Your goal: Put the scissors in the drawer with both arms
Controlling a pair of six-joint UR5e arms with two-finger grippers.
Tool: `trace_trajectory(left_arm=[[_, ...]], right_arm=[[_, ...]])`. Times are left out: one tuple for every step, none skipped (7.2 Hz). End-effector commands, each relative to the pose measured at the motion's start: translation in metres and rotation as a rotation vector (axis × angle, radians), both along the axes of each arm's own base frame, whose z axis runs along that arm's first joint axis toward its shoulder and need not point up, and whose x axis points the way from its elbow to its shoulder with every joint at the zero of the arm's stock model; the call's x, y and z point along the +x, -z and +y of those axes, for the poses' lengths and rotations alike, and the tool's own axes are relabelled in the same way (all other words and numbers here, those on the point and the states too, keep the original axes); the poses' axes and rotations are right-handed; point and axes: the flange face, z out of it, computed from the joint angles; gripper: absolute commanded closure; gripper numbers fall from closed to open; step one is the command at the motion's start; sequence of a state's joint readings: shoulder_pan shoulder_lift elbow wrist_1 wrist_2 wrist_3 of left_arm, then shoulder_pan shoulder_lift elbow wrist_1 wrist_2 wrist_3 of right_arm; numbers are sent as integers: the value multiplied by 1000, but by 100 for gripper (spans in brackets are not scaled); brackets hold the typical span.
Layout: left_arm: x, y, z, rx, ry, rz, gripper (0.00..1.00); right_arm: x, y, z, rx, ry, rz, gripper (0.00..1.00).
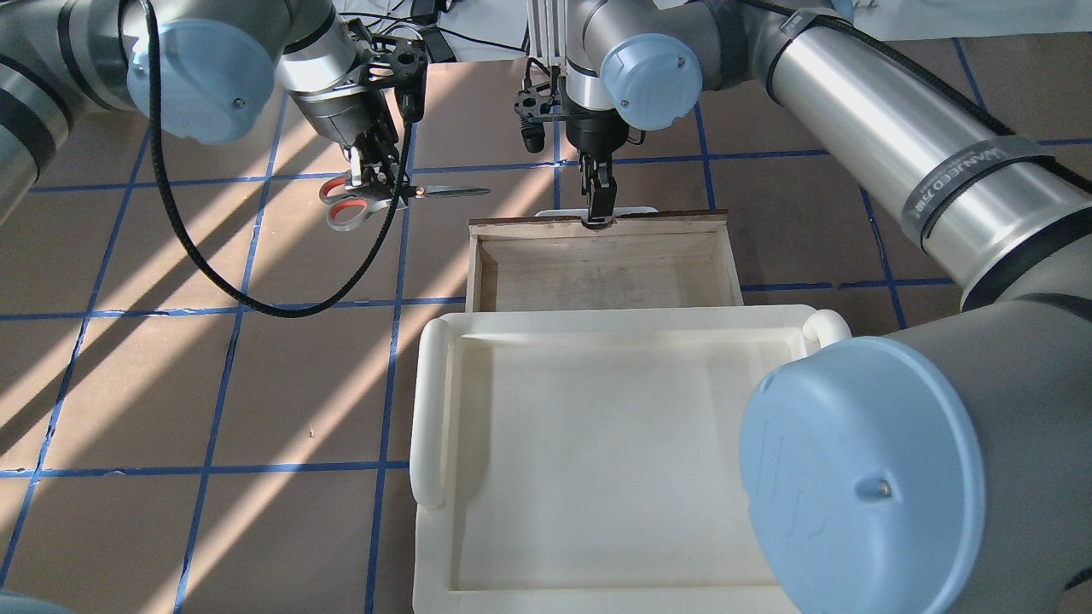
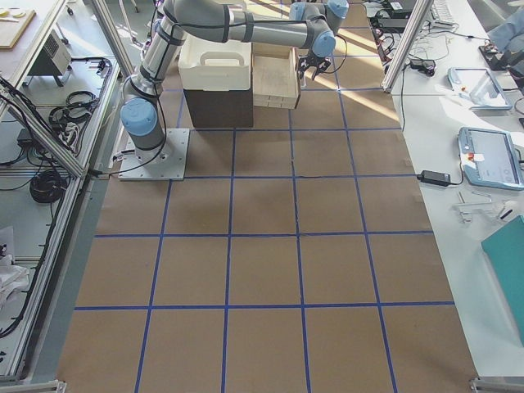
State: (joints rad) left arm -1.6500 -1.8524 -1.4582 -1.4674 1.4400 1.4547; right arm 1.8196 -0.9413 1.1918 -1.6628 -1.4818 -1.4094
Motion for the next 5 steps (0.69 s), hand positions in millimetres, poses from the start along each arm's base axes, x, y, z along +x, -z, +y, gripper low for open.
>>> trace_trajectory(left_arm=[[-29, 1, 22, 20, -14, -11, 100], [-39, 2, 31, 25, 3, -13, 100], [-45, 6, 33, 33, 10, -12, 100], [-65, 9, 44, 43, 12, -15, 100], [-97, 16, 54, 49, -2, -20, 100]], right_arm=[[-7, -49, 8, -71, 20, -8, 0], [-18, -76, 12, -109, 35, -14, 0], [-42, -107, 17, -147, 99, -15, 0], [-67, -127, 21, -156, 197, -13, 0], [-76, -146, 41, -166, 289, -9, 0]])
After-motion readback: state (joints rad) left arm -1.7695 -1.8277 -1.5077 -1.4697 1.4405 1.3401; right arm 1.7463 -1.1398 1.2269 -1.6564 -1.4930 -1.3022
